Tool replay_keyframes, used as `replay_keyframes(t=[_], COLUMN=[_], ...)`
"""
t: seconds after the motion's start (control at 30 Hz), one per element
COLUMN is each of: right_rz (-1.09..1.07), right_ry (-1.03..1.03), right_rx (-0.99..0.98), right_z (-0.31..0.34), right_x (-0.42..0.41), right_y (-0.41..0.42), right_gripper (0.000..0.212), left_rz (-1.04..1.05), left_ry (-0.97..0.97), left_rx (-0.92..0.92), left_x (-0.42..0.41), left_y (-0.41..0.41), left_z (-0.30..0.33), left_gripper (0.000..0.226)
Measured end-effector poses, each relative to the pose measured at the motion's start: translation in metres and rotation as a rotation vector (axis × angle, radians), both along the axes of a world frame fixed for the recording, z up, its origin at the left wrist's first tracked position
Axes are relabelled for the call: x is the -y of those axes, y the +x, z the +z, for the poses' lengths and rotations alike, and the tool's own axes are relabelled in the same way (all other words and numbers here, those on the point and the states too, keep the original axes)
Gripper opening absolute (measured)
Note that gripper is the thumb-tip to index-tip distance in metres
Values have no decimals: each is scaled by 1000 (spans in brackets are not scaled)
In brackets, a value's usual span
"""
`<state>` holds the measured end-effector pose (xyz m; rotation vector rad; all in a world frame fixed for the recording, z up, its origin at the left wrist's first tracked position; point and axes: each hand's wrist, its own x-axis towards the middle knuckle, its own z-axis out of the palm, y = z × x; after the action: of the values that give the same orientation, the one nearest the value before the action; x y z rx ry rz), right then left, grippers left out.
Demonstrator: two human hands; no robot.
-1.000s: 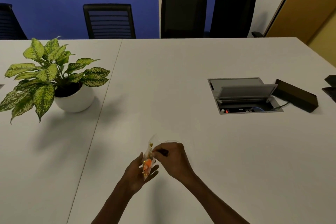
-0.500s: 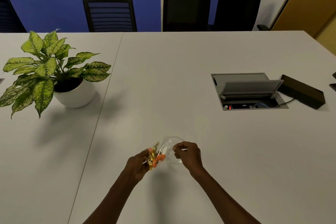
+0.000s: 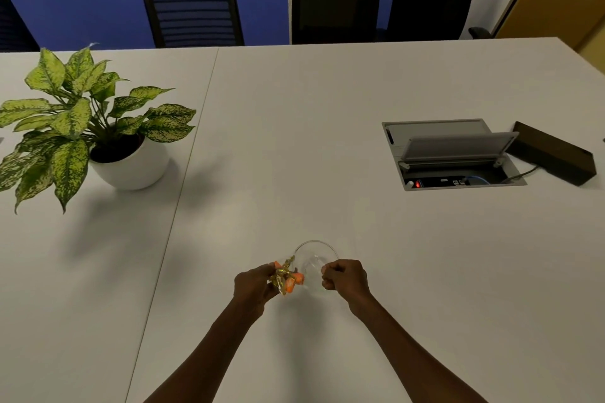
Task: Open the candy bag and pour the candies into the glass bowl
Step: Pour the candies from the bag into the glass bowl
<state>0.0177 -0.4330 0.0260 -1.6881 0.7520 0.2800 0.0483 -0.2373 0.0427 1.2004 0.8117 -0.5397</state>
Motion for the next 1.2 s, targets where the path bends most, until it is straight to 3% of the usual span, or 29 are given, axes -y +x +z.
replay_keyframes(t=[0.1, 0.23, 0.9, 1.2], right_rz=[-1, -8, -15, -34], right_ry=[4, 9, -20, 17], right_rx=[-6, -15, -37, -49], right_z=[-4, -7, -16, -18], right_x=[2, 5, 14, 15], right_y=[0, -2, -7, -10], right_gripper=[9, 11, 14, 16], left_rz=[-44, -40, -13, -58], left_ry=[53, 72, 234, 256], left_rx=[63, 42, 81, 135], left_x=[4, 10, 30, 37], left_y=[0, 0, 5, 7], left_z=[0, 1, 18, 26], left_gripper=[10, 20, 7, 13])
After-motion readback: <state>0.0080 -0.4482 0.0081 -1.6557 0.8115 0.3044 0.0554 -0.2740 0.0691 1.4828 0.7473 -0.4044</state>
